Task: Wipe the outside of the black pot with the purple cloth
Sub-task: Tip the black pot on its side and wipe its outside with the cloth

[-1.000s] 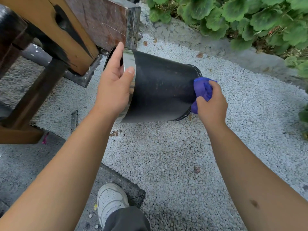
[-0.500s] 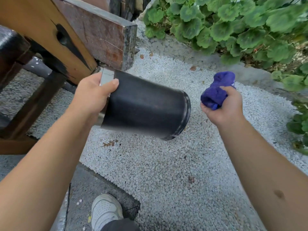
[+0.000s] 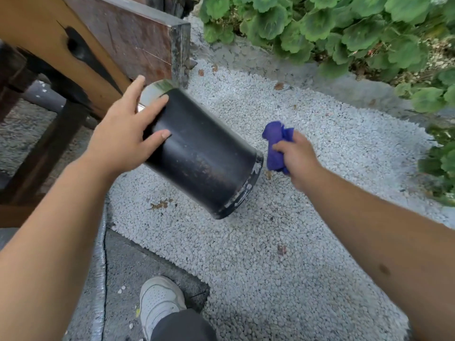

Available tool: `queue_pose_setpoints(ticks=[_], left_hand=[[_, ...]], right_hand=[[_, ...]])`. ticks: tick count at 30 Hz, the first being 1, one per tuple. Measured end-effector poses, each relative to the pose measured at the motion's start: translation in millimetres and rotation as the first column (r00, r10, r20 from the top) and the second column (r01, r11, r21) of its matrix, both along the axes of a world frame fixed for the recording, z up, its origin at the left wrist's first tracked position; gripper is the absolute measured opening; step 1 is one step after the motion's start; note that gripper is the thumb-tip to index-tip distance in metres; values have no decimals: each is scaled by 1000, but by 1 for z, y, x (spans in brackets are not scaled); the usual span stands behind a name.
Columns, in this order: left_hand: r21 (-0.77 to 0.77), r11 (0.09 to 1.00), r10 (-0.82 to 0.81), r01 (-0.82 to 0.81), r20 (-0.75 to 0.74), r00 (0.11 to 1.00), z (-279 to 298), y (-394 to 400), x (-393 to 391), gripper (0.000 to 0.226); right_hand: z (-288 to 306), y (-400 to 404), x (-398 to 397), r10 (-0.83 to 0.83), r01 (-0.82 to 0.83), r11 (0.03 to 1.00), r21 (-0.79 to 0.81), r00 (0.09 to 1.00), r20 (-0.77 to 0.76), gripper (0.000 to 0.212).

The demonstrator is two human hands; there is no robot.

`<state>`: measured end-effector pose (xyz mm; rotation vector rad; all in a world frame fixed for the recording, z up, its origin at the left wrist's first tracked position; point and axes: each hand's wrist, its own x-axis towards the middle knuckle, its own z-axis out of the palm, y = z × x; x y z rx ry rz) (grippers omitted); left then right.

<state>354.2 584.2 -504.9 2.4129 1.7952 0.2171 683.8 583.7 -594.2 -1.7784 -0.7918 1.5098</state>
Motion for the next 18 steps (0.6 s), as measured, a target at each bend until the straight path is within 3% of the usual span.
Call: queue_pose_setpoints(ticks=[3, 5, 7, 10, 15, 18], left_hand=[[-9, 996, 90, -91, -77, 993, -11, -8, -9, 77], [-21, 996, 79, -82, -112, 991, -15, -16, -10, 93], [2, 998, 58, -58, -127, 990, -17, -24, -7, 101], [38, 998, 57, -54, -98, 994, -16, -32, -1, 102], [24, 996, 91, -89, -91, 992, -8, -30, 16, 96], [32, 992, 127, -124, -110, 986, -3, -28, 31, 95]], right_hand=[[-11, -17, -27, -13, 3, 997, -82, 993, -117, 20], [-10, -15, -32, 7, -16, 997, -80, 994, -108, 21], [-6, -3, -26, 115, -117, 993, 15, 991, 71, 16], [6, 9, -17, 288, -316, 947, 50, 910, 297, 4], [12, 6, -11, 397, -452, 892, 6, 791, 466, 3], [21, 2, -9, 407, -471, 882, -7, 754, 516, 15]])
